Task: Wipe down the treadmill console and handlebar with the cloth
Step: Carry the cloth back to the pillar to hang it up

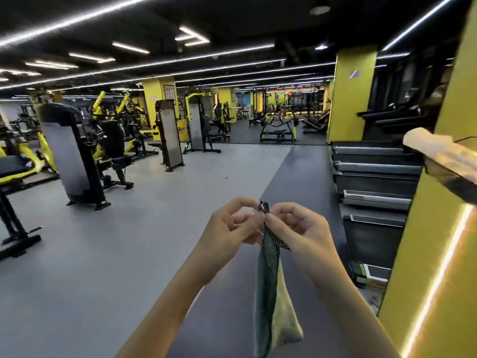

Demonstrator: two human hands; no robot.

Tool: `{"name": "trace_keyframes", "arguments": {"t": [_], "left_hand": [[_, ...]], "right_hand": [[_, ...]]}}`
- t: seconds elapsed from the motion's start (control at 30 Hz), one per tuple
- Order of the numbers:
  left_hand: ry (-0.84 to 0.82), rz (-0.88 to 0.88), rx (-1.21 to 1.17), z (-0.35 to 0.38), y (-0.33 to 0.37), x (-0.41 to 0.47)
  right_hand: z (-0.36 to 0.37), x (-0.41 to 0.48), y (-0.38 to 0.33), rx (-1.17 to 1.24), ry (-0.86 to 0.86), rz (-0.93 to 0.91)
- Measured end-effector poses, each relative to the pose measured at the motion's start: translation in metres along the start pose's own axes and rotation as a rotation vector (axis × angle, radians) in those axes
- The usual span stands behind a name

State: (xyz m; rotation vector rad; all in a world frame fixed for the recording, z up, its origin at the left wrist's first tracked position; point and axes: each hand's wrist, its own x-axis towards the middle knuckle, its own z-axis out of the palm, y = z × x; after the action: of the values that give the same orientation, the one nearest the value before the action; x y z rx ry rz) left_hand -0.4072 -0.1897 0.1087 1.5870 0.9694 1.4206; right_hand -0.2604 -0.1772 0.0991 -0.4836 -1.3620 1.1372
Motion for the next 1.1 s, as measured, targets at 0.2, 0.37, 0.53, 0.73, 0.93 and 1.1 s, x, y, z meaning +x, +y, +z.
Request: {"name": "trace_keyframes", "arguments": {"t": [0.2, 0.37, 0.53, 0.73, 0.93, 1.1], "left_hand": [[-0.236, 0.049, -0.136, 0.052, -0.036, 0.077], [-0.478, 0.067, -0.211, 0.109, -0.064, 0.130], [-0.755, 0.021, -0.382, 0.172, -0.092, 0.164], [-0.991, -0.025, -0.429, 0.243, -0.104, 0.176], [-1.092, -0.023, -0.341, 0.311, -0.118, 0.165], [-1.068, -0.052, -0.284, 0.362, -0.127, 0.161]], "right_hand": [[-0.065, 0.022, -0.002, -0.114, 0.198, -0.029], [-0.114, 0.023, -0.010, -0.258, 0.379, -0.008], [-0.152, 0.012, -0.011, -0.426, 0.651, 0.016], [-0.184, -0.011, -0.021, -0.616, 0.947, 0.034], [-0.222, -0.041, -0.022, -0.768, 1.184, 0.081], [-0.271, -0.055, -0.021, -0.745, 1.386, 0.181]]}}
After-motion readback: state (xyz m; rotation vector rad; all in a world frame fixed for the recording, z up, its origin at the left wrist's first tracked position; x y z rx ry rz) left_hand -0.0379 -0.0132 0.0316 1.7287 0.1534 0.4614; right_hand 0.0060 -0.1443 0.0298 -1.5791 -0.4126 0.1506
